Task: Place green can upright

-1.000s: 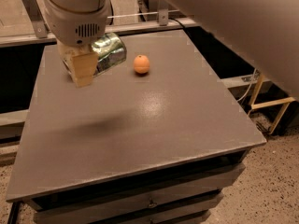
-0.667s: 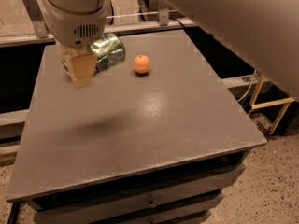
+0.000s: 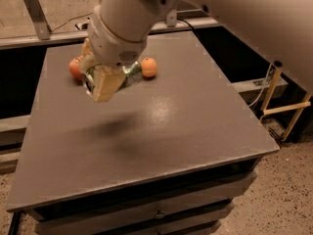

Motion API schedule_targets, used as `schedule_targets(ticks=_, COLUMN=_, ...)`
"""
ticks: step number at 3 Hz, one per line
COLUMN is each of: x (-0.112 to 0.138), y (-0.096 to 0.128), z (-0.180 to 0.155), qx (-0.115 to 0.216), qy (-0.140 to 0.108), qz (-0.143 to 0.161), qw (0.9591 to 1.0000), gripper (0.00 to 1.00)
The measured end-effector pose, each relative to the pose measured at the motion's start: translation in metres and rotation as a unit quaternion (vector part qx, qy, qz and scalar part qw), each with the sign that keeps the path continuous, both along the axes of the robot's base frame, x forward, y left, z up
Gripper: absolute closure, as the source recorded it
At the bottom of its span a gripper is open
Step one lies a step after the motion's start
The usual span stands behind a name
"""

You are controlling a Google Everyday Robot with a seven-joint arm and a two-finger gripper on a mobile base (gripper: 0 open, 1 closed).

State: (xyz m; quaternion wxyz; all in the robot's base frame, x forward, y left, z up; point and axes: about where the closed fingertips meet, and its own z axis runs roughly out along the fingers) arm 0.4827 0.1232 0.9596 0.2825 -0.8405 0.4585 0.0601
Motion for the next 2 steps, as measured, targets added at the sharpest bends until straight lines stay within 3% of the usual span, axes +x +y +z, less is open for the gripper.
schedule_targets(ticks=1, x=0.022, y=-0.017, z=-0.018, qx=0.104, qy=0.005, qz=-0.002, qw=0.9945, gripper=1.0)
schedule_targets(ticks=2, x=0.034, y=-0.026, z=-0.009, qx=0.17, qy=-0.013, qz=-0.011, qw=0.9853, gripper=1.0)
